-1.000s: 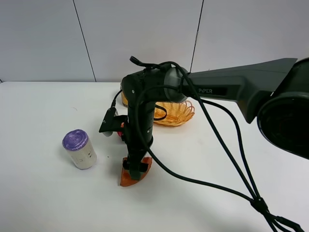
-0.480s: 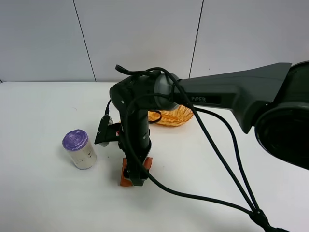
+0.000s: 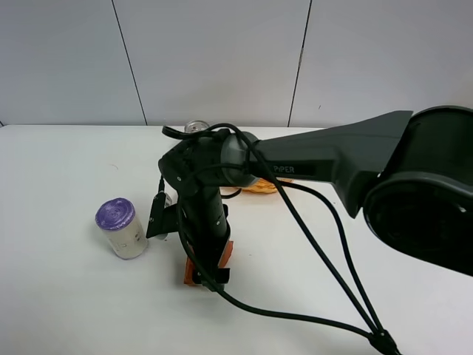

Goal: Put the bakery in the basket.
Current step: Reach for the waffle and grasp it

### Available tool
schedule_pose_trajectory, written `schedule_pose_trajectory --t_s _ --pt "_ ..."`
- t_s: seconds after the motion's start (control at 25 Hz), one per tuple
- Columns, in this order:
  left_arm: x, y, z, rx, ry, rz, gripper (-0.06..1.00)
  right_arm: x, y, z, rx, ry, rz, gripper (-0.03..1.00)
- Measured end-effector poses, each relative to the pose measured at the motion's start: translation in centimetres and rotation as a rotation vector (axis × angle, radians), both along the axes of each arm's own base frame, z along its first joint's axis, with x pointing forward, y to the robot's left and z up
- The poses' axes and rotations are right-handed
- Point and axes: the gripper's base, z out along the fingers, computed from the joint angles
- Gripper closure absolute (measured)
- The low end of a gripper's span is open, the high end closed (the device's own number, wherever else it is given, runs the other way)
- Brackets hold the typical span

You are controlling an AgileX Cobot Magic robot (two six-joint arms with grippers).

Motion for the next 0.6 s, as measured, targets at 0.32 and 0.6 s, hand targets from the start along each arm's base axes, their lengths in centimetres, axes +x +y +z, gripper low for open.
schedule_pose_trajectory --t_s 0.32,0.6 --pt "0.0 0.0 0.0 0.000 0.000 0.000 -0.05 0.2 0.1 -1.2 -0.008 -0.011 0.007 -0.03" --pt "0.0 0.0 0.0 0.000 0.000 0.000 -0.05 0.4 0.0 -1.2 -0.006 -0.012 0.001 0.06"
